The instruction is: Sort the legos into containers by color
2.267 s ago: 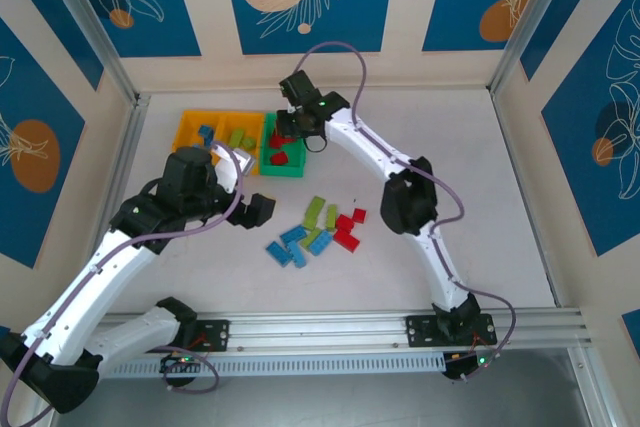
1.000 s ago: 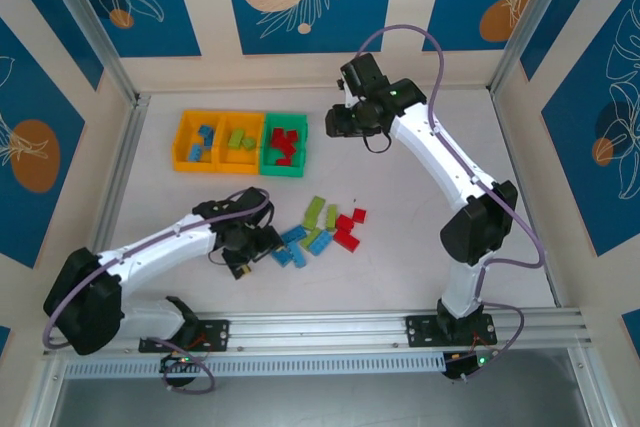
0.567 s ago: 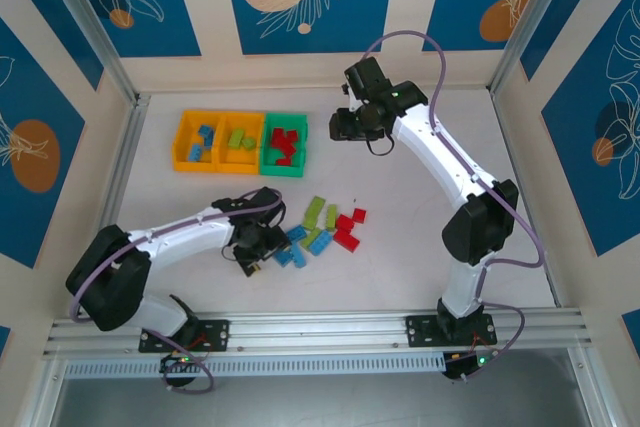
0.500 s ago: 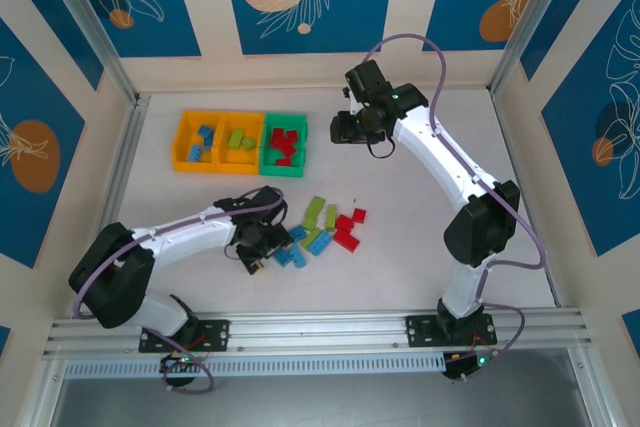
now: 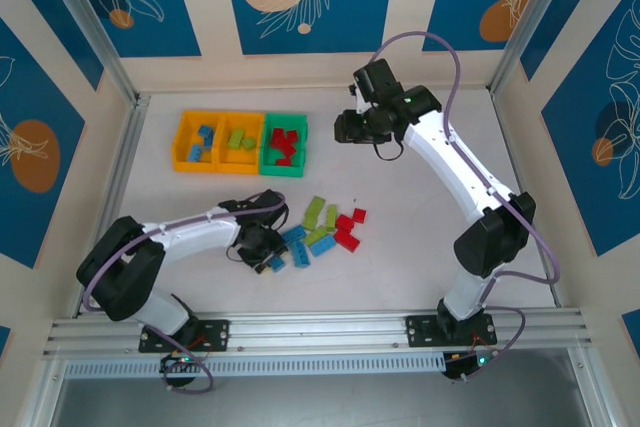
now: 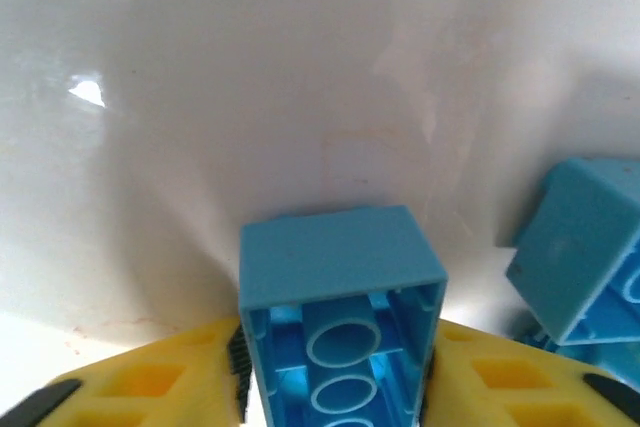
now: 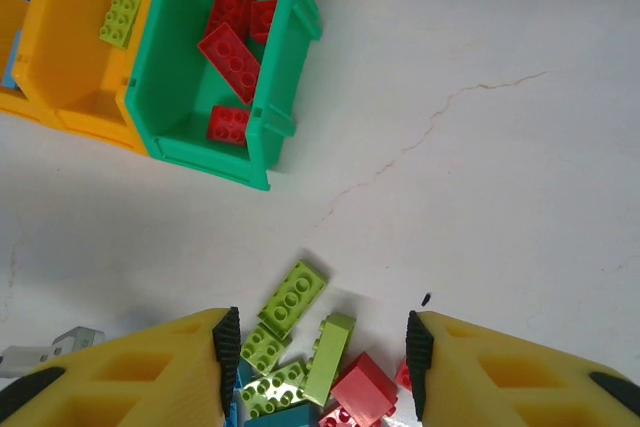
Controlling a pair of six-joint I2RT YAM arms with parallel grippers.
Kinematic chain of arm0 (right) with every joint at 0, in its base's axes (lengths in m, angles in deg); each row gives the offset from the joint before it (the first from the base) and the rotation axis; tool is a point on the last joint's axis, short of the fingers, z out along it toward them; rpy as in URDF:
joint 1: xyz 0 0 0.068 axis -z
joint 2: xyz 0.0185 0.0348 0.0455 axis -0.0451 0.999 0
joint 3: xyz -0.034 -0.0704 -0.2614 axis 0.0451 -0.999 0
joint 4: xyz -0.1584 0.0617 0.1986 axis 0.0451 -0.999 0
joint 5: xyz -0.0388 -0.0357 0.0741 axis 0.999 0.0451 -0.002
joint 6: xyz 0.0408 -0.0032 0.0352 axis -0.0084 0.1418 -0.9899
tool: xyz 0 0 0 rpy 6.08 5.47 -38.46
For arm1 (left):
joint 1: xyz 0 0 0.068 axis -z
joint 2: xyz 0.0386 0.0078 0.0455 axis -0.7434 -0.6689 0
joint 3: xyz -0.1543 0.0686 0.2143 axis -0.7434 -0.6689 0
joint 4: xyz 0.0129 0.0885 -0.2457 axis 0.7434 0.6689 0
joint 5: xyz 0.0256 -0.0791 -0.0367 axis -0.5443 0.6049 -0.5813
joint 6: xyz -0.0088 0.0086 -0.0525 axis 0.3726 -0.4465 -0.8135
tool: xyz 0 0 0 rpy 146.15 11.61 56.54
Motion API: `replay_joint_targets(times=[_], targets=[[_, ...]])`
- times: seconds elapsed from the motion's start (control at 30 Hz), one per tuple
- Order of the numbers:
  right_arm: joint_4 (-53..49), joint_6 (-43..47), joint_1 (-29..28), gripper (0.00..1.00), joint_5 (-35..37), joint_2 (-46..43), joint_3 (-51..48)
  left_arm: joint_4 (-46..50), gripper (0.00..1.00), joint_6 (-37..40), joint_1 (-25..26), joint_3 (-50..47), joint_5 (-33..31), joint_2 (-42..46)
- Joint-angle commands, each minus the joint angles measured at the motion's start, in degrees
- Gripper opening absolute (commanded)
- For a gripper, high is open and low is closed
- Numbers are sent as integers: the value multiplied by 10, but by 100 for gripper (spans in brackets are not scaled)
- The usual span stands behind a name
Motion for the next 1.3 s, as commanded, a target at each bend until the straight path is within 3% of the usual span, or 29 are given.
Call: replay_joint_targets(times=[0.0,0.17,0.27,0.43,0.6,0.9,1.1,1.27], targets=[[-18,-16,-1,51,-36,-34,-16,20,34,0,-12,0,-8,30],[-7,-50,-2,51,-115,-96,-80,105,32,109,-17,94,-82,76],[15,-79,-4,54,-151,-141,-130,156,33,183,-47,158,-146,98],[62,-115,-6,56,-173,-192,-195,149,33,320,-188,246,-166,68],[61,-117,-4,56,-177,-192,-202,116,33,428,-311,370,-194,-52],[50,-118,-5,56,-176,-192,-201,81,34,443,-413,545,-138,-257],[37,-114,-3,57,-167,-186,-194,108,52,477,-429,636,-134,-321],[32,-124,-3,59,-154,-180,-200,116,59,479,-432,640,-127,-296]])
